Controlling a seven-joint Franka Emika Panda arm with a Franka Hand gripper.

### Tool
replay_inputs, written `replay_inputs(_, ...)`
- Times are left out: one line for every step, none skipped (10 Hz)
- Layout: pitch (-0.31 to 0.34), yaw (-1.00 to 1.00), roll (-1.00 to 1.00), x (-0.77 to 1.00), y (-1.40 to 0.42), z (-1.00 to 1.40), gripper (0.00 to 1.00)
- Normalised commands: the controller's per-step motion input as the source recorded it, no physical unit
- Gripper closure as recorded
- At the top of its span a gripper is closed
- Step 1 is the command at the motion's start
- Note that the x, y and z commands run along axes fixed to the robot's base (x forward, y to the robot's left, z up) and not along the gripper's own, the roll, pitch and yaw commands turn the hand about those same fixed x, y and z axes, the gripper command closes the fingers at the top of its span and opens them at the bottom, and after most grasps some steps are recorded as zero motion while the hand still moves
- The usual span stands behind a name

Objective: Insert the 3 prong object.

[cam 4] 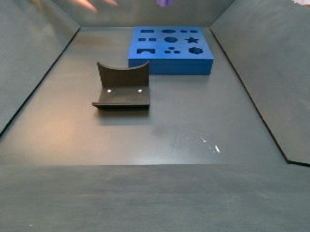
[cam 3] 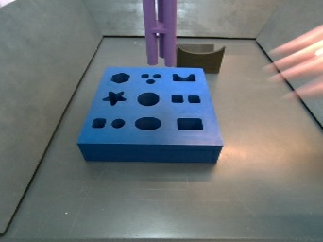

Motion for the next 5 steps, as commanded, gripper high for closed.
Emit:
replay_inputs(0.0, -0.14, 0.0, -0.11, 0.0, -0.05, 1.0)
replay_inputs(-0.017, -1.0, 0.0, 0.0, 0.0, -0.13, 1.0)
replay_inputs(-0.02, -1.0, 0.0, 0.0, 0.0, -0.14, 1.0)
replay_inputs(0.0, -1.0, 0.0, 0.0, 0.0, -0.19, 1.0)
replay_inputs(0.0, -1.0, 0.0, 0.0, 0.0, -0.2, 1.0)
